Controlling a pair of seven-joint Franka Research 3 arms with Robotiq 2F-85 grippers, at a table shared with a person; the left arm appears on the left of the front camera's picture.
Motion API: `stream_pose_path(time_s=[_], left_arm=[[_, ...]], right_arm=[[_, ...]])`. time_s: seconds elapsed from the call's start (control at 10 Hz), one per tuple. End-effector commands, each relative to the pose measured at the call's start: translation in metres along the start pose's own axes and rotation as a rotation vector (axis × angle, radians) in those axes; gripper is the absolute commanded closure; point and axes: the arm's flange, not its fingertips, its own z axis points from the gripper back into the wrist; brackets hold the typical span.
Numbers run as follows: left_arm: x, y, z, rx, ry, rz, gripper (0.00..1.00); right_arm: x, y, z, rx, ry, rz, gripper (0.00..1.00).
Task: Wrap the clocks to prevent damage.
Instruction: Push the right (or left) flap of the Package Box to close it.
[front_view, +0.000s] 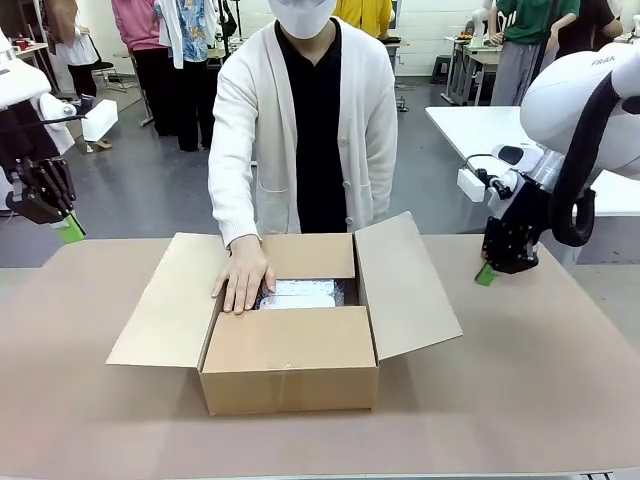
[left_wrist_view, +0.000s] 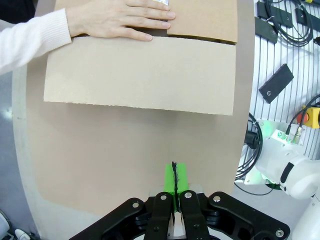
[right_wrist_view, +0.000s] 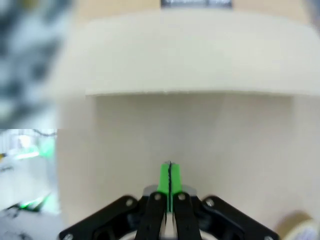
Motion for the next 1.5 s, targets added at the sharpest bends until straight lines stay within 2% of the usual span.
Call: stream_pose_path(time_s=[0.0, 0.1, 0.2, 0.4, 0.5, 0.8, 1.1, 1.4], left_arm=[[-0.001, -0.004, -0.001, -0.005, -0.007, -0.005, 1.00], [-0.001, -0.004, -0.001, -0.005, -0.007, -0.005, 1.00], [-0.001, -0.004, -0.001, -0.005, -0.007, -0.005, 1.00], [-0.001, -0.004, -0.001, -0.005, -0.007, -0.005, 1.00], [-0.001, -0.004, -0.001, -0.005, -0.007, -0.005, 1.00], [-0.001, -0.004, -0.001, -0.005, -0.007, -0.005, 1.00], [-0.001, -0.004, -0.001, -0.005, -0.007, -0.005, 1.00], [-0.001, -0.004, -0.001, -0.005, -0.007, -0.005, 1.00]], right_arm=[[-0.021, -0.001, -0.029, 0.019, -0.220, 0.074, 0.99], [-0.026, -0.003, -0.039, 0.005, -0.335, 0.062, 0.99], [-0.031, -0.004, -0.047, 0.011, -0.496, 0.052, 0.99], [-0.044, 0.003, -0.064, -0.006, -0.683, 0.038, 0.99], [-0.048, 0.005, -0.068, -0.029, -0.727, 0.028, 0.99], [-0.056, 0.012, -0.089, 0.002, -0.745, 0.022, 0.99], [-0.027, 0.010, -0.109, 0.070, -0.778, 0.063, 0.99], [-0.002, 0.004, -0.122, 0.083, -0.796, 0.063, 0.99]])
